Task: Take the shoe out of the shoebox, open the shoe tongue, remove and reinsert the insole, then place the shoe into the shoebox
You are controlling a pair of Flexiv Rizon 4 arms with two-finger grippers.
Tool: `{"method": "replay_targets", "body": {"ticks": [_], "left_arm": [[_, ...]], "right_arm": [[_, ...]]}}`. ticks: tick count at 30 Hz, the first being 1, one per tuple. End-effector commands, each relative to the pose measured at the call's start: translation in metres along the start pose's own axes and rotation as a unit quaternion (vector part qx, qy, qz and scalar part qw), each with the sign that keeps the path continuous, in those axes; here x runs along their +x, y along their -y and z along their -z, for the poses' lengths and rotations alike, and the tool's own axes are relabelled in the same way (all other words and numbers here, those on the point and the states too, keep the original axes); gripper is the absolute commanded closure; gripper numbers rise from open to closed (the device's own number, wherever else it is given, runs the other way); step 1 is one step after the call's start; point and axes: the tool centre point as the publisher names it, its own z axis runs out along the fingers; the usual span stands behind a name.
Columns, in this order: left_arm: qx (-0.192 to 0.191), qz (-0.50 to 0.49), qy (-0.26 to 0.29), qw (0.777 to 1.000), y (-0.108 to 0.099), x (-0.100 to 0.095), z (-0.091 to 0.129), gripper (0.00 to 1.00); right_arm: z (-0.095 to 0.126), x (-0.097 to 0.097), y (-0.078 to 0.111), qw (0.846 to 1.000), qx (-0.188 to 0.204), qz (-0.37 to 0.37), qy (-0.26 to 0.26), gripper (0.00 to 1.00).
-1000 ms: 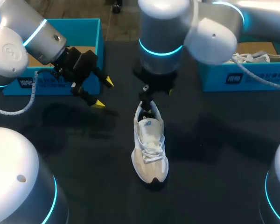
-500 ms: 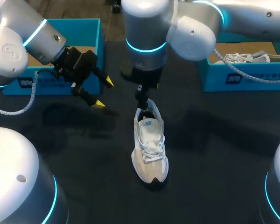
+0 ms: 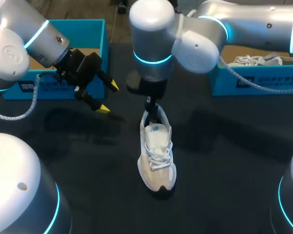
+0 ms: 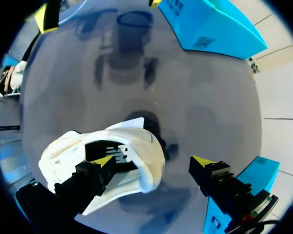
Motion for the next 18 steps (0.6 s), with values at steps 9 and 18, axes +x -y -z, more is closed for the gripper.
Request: {"method": "replay_targets", "body": {"ticks": [9,18], "left_arm": [[-0.001,0.0,0.0,1.0,0.0,0.001,0.0,0.0],[-0.001,0.0,0.0,1.0,0.0,0.001,0.0,0.0]], "right_arm": [[-0.026,-0.006,0.004,1.0,-0.006,0.015,-0.01,0.53],[-0.037,-0.004,0.0,1.0,0.004,0.026,-0.013,0.64]]}}
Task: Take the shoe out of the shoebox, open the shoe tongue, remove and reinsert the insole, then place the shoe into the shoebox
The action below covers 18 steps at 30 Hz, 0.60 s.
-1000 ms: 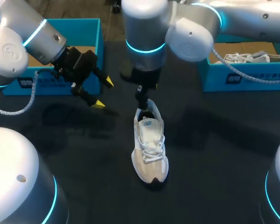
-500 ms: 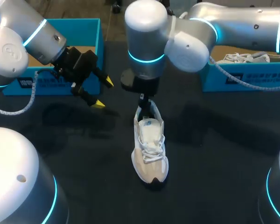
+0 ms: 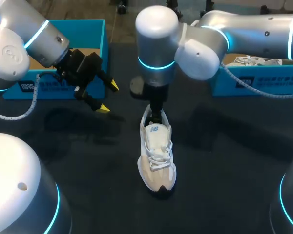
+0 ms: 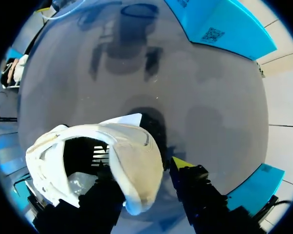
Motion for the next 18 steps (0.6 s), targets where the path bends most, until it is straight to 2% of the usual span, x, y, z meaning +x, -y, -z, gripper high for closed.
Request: {"method": "replay_targets", "body": {"ticks": [1,3,4,11,14,18], "left_arm": [[-0.001,0.0,0.0,1.0,0.0,0.001,0.0,0.0],[-0.001,0.0,0.0,1.0,0.0,0.001,0.0,0.0],[-0.001,0.0,0.0,1.0,0.0,0.001,0.0,0.0],[-0.001,0.0,0.0,1.0,0.0,0.001,0.0,0.0],[-0.001,0.0,0.0,1.0,0.0,0.001,0.0,0.0],[-0.001,0.0,0.0,1.0,0.0,0.001,0.0,0.0]], "right_arm": [[-0.007,0.0,-0.005,1.0,0.005,-0.006,0.0,0.7],[-0.009,0.001,-0.005,1.0,0.006,-0.008,0.0,0.93],[-0.009,0.002,-0.005,1.0,0.007,-0.01,0.001,1.0],[0.01,0.004,-0.005,1.0,0.001,-0.03,0.007,1.0],[0.027,0.005,-0.007,0.999,-0.011,-0.038,0.006,1.0],[0.051,0.008,-0.006,0.999,-0.008,-0.037,0.006,1.0]]}}
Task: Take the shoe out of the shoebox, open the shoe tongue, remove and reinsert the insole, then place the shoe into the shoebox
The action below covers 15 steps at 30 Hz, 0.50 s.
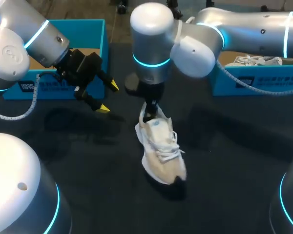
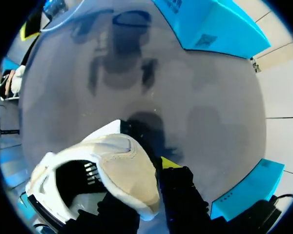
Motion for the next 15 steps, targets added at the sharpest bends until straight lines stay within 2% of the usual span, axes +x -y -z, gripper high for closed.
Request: {"method": "replay_targets", "body": {"ticks": [1,15], "left_arm": [[-0.001,0.0,0.0,1.0,0.0,0.001,0.0,0.0],[-0.001,0.0,0.0,1.0,0.0,0.001,0.0,0.0]], "right_arm": [[0.039,0.004,0.01,1.0,-0.002,-0.009,0.001,1.0],[0.124,0.003,0.046,0.997,0.028,-0.074,0.024,1.0]]}}
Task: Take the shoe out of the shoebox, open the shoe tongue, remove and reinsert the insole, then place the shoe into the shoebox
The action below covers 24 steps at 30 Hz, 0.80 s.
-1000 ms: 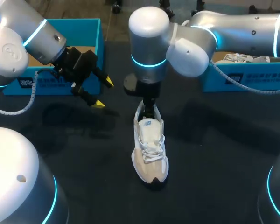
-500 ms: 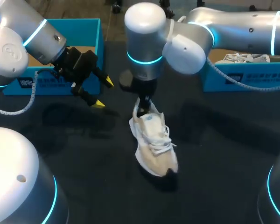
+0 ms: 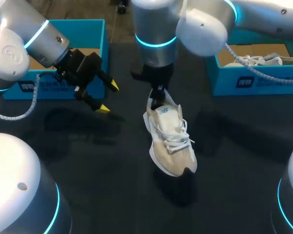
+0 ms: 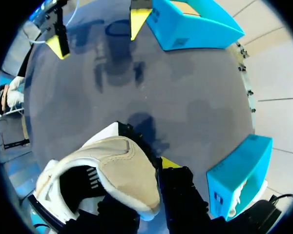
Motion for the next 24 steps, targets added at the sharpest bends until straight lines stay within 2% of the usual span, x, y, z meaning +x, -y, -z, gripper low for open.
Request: {"method": "replay_targets", "body": {"ticks": [1,7,13,24], "left_arm": [[-0.001,0.0,0.0,1.0,0.0,0.001,0.0,0.0],[-0.001,0.0,0.0,1.0,0.0,0.001,0.0,0.0],[-0.001,0.0,0.0,1.0,0.0,0.001,0.0,0.0],[-0.001,0.0,0.0,1.0,0.0,0.001,0.0,0.0]], "right_arm": [[0.049,0.001,0.016,1.0,-0.005,-0.011,0.0,1.0],[0.081,0.001,0.024,1.0,0.001,-0.011,-0.002,1.0],[0.114,-0.006,0.029,1.0,-0.005,-0.015,0.005,1.0],[0.148,-0.024,0.038,0.999,0.016,-0.027,0.027,1.0]]}}
